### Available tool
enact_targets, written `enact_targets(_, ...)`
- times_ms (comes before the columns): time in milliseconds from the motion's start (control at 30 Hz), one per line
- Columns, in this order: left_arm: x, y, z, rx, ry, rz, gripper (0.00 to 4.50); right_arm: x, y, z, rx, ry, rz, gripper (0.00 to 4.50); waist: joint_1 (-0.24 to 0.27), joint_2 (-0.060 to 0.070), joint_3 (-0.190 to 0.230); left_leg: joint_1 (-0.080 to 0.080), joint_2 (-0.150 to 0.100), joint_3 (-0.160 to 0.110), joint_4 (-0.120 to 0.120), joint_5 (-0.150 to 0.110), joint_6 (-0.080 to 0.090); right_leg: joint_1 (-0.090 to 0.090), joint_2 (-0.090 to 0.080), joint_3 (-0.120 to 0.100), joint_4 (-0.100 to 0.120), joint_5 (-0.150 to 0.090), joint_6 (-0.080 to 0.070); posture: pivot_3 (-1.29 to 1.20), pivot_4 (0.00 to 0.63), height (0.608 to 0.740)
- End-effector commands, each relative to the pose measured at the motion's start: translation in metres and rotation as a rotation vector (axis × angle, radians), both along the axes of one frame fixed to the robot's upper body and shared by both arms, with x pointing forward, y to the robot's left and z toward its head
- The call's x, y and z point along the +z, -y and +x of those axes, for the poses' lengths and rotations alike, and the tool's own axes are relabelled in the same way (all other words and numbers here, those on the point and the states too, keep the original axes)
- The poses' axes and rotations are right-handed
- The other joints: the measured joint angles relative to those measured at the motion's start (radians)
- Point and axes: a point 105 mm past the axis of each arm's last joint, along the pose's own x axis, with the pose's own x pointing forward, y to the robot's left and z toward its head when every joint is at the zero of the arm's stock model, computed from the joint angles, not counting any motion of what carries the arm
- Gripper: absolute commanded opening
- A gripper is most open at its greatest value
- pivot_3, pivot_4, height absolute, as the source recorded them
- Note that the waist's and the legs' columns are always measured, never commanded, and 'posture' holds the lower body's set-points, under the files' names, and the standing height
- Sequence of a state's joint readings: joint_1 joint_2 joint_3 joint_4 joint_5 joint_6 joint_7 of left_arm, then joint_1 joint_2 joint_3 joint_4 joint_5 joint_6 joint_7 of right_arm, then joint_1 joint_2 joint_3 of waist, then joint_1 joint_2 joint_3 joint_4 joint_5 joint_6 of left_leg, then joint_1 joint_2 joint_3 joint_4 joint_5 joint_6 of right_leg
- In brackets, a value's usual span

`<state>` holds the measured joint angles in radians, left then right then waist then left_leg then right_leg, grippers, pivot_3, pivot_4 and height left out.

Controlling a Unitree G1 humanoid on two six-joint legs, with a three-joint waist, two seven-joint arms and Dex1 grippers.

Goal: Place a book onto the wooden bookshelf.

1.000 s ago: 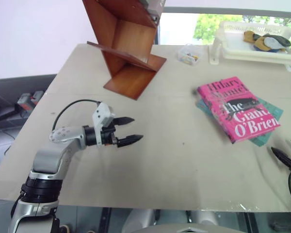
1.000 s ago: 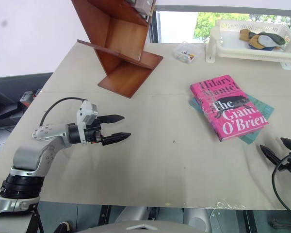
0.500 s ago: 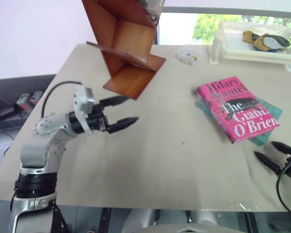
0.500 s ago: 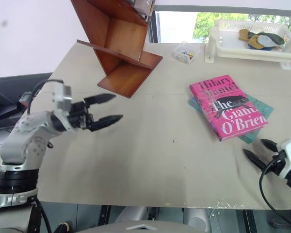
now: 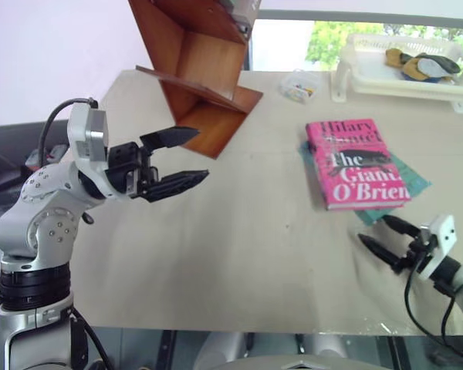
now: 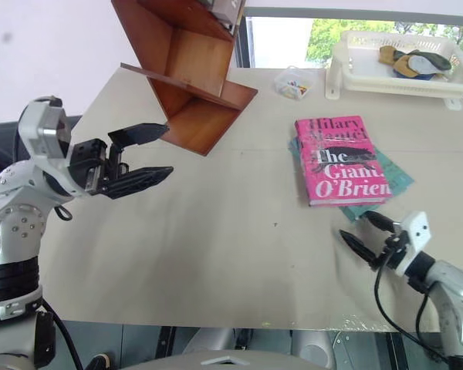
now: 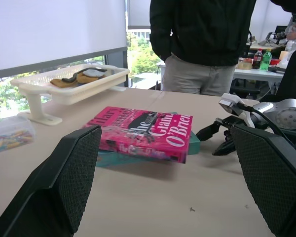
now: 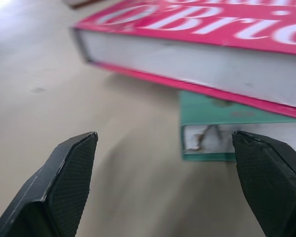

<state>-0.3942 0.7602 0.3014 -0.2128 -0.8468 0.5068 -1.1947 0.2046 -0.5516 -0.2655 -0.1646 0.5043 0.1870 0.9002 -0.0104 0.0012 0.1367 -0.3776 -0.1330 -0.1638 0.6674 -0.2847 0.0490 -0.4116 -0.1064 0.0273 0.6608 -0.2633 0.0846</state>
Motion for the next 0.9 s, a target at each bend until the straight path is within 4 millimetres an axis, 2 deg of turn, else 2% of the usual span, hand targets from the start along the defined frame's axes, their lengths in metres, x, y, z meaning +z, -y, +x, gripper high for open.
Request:
enact_targets(33,0.009,0.003,0.0,-0.005,0.05,0.021,4.5,0.007,-0.019,0.002,0.05,0.03,-0.007,4.44,0.001,0.0,0.0,0.0,0.0,0.0,0.0,0.0,0.0,0.0,0.0,0.0,0.0,0.0,0.0,0.0,0.15,0.74)
enact_targets(433,0.011,0.006,0.002,-0.015,0.063,0.029,4.5,-0.008,-0.049,0.005,0.126,0.006,0.006,4.44,-0.002,0.0,0.0,0.0,0.0,0.0,0.0,0.0,0.0,0.0,0.001,-0.002,0.0,0.0,0.0,0.0,0.15,0.74)
enact_targets(567,0.01,0.006,0.002,-0.018,0.058,0.041,4.5,-0.014,-0.076,0.006,0.227,0.006,-0.007,4.44,-0.004,-0.001,0.0,0.0,0.0,0.0,0.0,0.0,0.0,0.0,0.001,-0.002,0.0,0.0,0.0,0.0,0.15,0.74)
enact_targets(733,0.009,0.007,0.002,-0.016,0.055,0.042,4.5,-0.017,-0.096,0.007,0.313,0.011,-0.034,4.44,-0.003,-0.002,0.0,0.001,0.0,0.0,0.0,0.0,0.0,0.0,0.001,-0.003,0.0,0.0,0.0,0.0,0.15,0.74)
enact_targets(900,0.008,0.007,0.001,-0.01,0.05,0.049,4.5,-0.018,-0.119,0.0,0.443,0.016,-0.052,4.44,-0.004,-0.002,0.0,0.001,0.001,0.0,0.0,0.0,-0.001,-0.001,0.002,-0.003,0.0,0.0,0.0,0.0,0.15,0.74)
